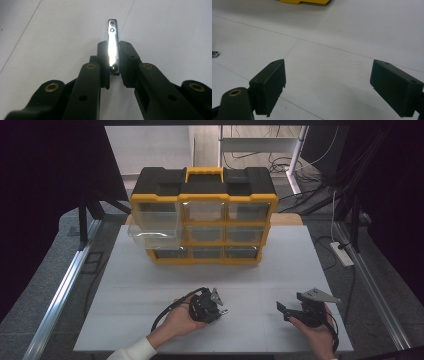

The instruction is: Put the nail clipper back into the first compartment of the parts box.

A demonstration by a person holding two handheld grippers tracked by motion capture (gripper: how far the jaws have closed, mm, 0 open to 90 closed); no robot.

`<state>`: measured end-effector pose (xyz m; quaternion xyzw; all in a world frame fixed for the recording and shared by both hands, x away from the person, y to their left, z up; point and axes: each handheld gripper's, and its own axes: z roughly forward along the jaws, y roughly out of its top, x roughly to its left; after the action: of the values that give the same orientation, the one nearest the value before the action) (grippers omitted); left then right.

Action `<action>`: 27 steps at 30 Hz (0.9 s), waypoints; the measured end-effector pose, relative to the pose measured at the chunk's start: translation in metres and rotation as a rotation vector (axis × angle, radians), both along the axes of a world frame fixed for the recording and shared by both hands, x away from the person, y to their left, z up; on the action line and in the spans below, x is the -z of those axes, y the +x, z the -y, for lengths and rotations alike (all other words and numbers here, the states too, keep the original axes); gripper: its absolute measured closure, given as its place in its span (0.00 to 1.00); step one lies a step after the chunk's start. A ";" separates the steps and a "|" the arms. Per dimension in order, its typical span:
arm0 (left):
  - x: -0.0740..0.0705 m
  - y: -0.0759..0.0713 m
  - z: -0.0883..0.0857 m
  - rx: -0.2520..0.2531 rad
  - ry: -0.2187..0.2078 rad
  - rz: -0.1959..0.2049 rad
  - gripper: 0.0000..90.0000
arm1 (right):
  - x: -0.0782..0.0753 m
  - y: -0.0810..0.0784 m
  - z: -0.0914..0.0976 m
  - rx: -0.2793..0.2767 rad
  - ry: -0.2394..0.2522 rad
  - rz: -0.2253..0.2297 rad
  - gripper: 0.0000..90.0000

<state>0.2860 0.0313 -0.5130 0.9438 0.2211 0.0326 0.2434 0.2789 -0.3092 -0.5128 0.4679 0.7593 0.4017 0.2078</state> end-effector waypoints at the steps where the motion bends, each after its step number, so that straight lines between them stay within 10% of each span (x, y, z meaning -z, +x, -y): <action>1: 0.000 0.000 0.000 0.000 -0.003 0.001 0.88 | 0.000 0.000 0.000 0.000 0.001 0.000 0.15; 27: -0.025 0.004 -0.033 -0.038 -0.156 0.024 0.88 | -0.001 0.000 0.002 0.008 0.011 0.001 0.15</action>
<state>0.2904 0.0641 -0.4879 0.9171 0.2381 0.0311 0.3182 0.2790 -0.3109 -0.5120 0.4720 0.7552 0.4049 0.2072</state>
